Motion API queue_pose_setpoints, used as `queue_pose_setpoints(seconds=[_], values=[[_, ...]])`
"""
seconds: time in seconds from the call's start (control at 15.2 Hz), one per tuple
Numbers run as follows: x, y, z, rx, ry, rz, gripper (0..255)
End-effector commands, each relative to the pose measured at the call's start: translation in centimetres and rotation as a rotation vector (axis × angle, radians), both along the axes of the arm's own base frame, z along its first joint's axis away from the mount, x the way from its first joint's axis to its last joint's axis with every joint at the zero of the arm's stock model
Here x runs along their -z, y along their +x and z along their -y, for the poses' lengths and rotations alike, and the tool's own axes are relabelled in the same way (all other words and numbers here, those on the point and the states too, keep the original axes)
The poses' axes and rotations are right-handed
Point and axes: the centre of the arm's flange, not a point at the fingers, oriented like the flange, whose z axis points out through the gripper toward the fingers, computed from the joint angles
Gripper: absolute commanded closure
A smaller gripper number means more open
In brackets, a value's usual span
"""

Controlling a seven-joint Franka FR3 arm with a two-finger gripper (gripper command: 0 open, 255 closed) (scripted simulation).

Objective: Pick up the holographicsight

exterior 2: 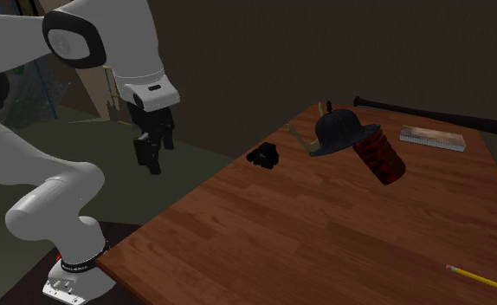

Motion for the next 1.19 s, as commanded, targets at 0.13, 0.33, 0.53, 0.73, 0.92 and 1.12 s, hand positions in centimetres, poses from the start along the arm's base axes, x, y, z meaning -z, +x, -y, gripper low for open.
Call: queue_pose_setpoints(seconds=[0.13,0.33,0.53,0.73,0.92,1.12], values=[[0.2,1.4,-2.4,0.021,-0.01,-0.001,0],[0.7,3.5,-5.9,0.052,-0.026,-0.003,0],[1.1,5.8,-9.3,0.083,-0.041,-0.004,0],[1.6,8.2,-12.6,0.114,-0.056,-0.006,0],[2.2,10.6,-15.9,0.145,-0.072,-0.007,0],[2.8,13.2,-19.0,0.177,-0.087,-0.009,0]])
